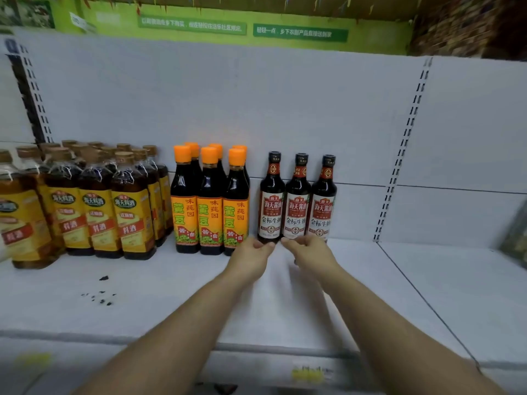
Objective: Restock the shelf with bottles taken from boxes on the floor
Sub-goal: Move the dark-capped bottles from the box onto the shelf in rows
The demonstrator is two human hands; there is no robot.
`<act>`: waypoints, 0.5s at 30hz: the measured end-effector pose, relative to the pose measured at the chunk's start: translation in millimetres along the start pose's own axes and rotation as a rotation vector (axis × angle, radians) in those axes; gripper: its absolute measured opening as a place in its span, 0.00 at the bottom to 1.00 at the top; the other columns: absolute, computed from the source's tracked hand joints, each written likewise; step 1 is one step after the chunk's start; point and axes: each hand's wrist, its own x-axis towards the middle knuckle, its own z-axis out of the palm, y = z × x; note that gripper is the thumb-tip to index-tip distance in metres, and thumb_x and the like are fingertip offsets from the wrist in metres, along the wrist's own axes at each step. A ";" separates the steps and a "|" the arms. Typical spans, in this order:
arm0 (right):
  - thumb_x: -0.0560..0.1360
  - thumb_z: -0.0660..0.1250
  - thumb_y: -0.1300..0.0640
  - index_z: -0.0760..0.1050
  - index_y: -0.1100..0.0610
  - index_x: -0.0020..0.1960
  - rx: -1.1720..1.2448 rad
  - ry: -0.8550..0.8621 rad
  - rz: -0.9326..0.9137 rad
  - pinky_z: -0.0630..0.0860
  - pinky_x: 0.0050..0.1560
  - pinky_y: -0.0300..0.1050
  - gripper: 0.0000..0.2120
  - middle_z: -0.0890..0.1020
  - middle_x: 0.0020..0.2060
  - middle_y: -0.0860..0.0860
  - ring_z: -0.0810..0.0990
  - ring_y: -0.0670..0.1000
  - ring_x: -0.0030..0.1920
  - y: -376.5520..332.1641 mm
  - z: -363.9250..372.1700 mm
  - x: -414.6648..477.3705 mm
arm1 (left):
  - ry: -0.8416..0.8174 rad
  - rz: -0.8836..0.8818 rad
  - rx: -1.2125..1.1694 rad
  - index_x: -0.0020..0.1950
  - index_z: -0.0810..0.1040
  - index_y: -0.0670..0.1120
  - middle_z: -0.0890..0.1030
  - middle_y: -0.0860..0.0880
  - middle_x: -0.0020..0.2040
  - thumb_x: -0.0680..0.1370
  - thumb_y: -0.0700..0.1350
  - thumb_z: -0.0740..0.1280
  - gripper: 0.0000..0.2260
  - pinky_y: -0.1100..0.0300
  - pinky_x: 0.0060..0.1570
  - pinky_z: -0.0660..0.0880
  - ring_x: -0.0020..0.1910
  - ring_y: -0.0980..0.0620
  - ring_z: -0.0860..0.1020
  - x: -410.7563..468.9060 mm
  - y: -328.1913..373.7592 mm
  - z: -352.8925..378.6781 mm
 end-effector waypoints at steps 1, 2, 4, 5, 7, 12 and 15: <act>0.76 0.71 0.40 0.81 0.55 0.58 0.004 -0.008 0.004 0.80 0.59 0.53 0.21 0.84 0.48 0.48 0.82 0.52 0.49 -3.8 3.7 -7.9 | -0.020 0.000 -0.001 0.57 0.75 0.49 0.80 0.48 0.54 0.82 0.57 0.65 0.13 0.53 0.48 0.75 0.55 0.46 0.80 -5.3 -2.2 -7.1; 0.77 0.71 0.40 0.81 0.57 0.59 0.003 -0.012 0.012 0.79 0.58 0.52 0.21 0.84 0.48 0.49 0.81 0.52 0.49 -6.9 7.6 -15.9 | -0.037 0.002 -0.009 0.55 0.75 0.50 0.80 0.49 0.54 0.82 0.58 0.65 0.12 0.53 0.47 0.74 0.55 0.47 0.80 -10.8 -4.5 -14.3; 0.77 0.70 0.38 0.79 0.57 0.62 -0.005 0.008 0.035 0.78 0.59 0.51 0.25 0.84 0.54 0.51 0.82 0.54 0.53 -14.6 15.4 -34.4 | -0.072 0.014 -0.023 0.53 0.74 0.51 0.80 0.49 0.54 0.82 0.59 0.65 0.12 0.51 0.48 0.75 0.55 0.47 0.79 -22.3 -8.8 -28.9; 0.76 0.70 0.37 0.79 0.57 0.63 -0.003 0.027 0.040 0.78 0.59 0.52 0.26 0.84 0.56 0.52 0.82 0.54 0.55 -18.8 19.3 -44.5 | -0.088 0.027 -0.021 0.54 0.74 0.50 0.80 0.49 0.54 0.82 0.59 0.65 0.13 0.50 0.51 0.77 0.55 0.47 0.79 -27.9 -11.3 -35.7; 0.76 0.69 0.35 0.79 0.58 0.62 0.002 0.056 0.041 0.79 0.60 0.54 0.28 0.84 0.56 0.52 0.82 0.55 0.56 -26.7 26.3 -64.6 | -0.108 0.063 -0.014 0.56 0.74 0.49 0.80 0.49 0.55 0.82 0.58 0.65 0.13 0.48 0.56 0.78 0.55 0.46 0.80 -40.6 -14.4 -48.0; 0.75 0.68 0.34 0.79 0.57 0.61 0.018 0.128 0.072 0.79 0.62 0.57 0.29 0.83 0.56 0.52 0.82 0.55 0.57 -46.3 37.2 -115.4 | -0.176 0.097 -0.039 0.64 0.75 0.48 0.80 0.49 0.59 0.81 0.59 0.65 0.17 0.45 0.61 0.77 0.58 0.47 0.79 -73.5 -18.5 -69.7; 0.77 0.68 0.37 0.79 0.57 0.62 0.029 0.173 0.088 0.79 0.62 0.55 0.26 0.83 0.56 0.51 0.82 0.54 0.57 -53.4 36.3 -141.3 | -0.222 0.111 -0.078 0.64 0.76 0.47 0.80 0.49 0.59 0.81 0.59 0.65 0.19 0.44 0.63 0.77 0.58 0.47 0.79 -92.5 -18.8 -76.0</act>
